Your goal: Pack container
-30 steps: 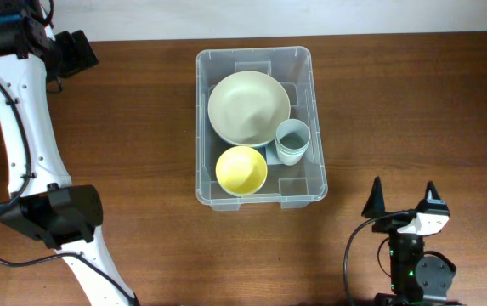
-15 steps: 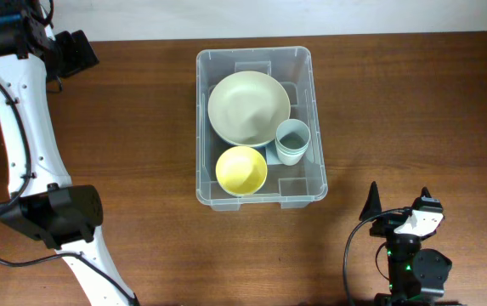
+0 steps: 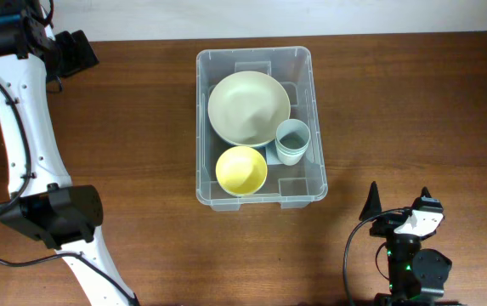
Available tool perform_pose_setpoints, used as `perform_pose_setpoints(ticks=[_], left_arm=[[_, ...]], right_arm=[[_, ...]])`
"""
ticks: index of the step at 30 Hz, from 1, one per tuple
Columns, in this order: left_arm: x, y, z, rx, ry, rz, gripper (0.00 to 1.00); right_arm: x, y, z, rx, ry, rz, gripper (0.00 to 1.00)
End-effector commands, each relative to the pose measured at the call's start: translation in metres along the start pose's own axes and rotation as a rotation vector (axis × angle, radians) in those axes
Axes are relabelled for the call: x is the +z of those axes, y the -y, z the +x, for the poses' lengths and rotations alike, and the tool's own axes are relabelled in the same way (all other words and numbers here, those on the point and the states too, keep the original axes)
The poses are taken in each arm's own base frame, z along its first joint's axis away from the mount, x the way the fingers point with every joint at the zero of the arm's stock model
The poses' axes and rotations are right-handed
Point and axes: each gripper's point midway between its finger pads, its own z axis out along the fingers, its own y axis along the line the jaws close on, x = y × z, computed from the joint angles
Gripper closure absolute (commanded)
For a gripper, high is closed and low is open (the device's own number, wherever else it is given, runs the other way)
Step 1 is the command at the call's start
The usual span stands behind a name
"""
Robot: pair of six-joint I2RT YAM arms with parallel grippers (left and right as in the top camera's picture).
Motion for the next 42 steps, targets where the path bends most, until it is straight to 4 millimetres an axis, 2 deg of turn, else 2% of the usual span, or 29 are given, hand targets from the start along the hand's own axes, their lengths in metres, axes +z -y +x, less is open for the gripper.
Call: perform_pose_setpoints(ticks=[1, 29, 32, 34, 36, 39, 42], left_arm=[[-0.007, 0.0, -0.005, -0.015, 0.022, 0.011, 0.0], [-0.007, 0.0, -0.005, -0.015, 0.022, 0.011, 0.0], [-0.012, -0.002, -0.006, -0.013, 0.035, -0.001, 0.0], [-0.025, -0.006, -0.009, -0.016, 0.064, -0.016, 0.0], [-0.057, -0.002, -0.003, -0.014, 0.087, 0.023, 0.0], [-0.122, 0.0, 0.007, -0.009, 0.167, 0.074, 0.0], [-0.183, -0.006, 0.019, -0.013, 0.27, 0.103, 0.0]], right_arm=[[0.0, 0.0, 0.001, -0.008, 0.001, 0.006, 0.01], [0.0, 0.0, 0.001, -0.007, 0.001, 0.006, 0.01], [0.0, 0.0, 0.001, -0.007, 0.001, 0.006, 0.01], [0.0, 0.0, 0.001, -0.007, 0.001, 0.006, 0.01], [0.0, 0.0, 0.001, -0.007, 0.001, 0.006, 0.01], [0.0, 0.0, 0.001, -0.007, 0.001, 0.006, 0.01], [0.0, 0.0, 0.001, -0.007, 0.001, 0.006, 0.01]])
